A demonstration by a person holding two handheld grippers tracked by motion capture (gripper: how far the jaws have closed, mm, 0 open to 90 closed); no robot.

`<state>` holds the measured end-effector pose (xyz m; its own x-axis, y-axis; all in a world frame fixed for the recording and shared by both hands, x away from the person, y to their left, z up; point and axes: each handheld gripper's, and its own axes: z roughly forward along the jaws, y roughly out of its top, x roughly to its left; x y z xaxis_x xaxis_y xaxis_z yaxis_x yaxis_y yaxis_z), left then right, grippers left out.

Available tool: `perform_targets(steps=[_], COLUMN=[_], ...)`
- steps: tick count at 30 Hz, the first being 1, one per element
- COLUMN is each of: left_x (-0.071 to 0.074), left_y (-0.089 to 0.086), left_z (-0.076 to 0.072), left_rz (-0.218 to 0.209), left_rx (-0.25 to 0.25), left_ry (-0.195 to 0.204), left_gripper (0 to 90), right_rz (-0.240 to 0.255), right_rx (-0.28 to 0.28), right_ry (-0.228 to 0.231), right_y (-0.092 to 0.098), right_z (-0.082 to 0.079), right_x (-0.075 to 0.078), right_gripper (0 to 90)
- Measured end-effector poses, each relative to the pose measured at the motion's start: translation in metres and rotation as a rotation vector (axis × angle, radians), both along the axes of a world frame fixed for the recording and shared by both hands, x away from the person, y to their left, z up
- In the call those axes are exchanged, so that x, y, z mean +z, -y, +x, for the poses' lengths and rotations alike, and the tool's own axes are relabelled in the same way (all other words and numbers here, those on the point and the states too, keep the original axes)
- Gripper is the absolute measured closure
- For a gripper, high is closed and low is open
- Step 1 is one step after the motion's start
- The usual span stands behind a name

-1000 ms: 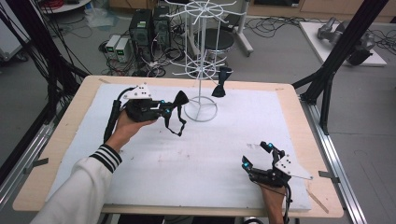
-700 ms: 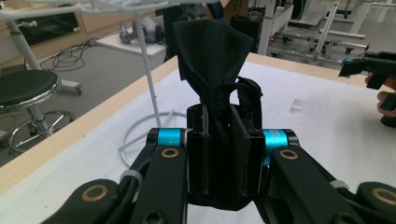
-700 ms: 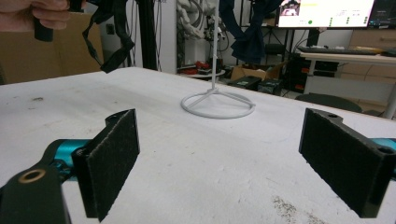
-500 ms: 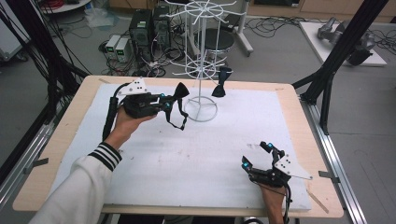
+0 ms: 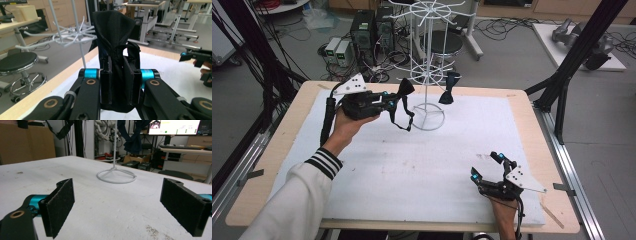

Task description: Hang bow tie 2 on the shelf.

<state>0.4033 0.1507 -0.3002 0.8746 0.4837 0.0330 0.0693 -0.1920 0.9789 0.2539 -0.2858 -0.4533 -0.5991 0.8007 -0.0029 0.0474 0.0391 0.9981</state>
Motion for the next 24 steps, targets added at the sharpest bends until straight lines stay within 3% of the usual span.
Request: perform_targets(steps=[24], left_x=[0.025], left_y=[0.026], left_z=[0.010], left_rz=[0.003], left_rx=[0.029], left_ry=[0.013], left_gripper=[77.3], right_rz=[0.002], right_rx=[0.000], right_ry=[0.005], right_y=[0.001], right_z=[0.000], right_x=[0.000], right_gripper=[11.6])
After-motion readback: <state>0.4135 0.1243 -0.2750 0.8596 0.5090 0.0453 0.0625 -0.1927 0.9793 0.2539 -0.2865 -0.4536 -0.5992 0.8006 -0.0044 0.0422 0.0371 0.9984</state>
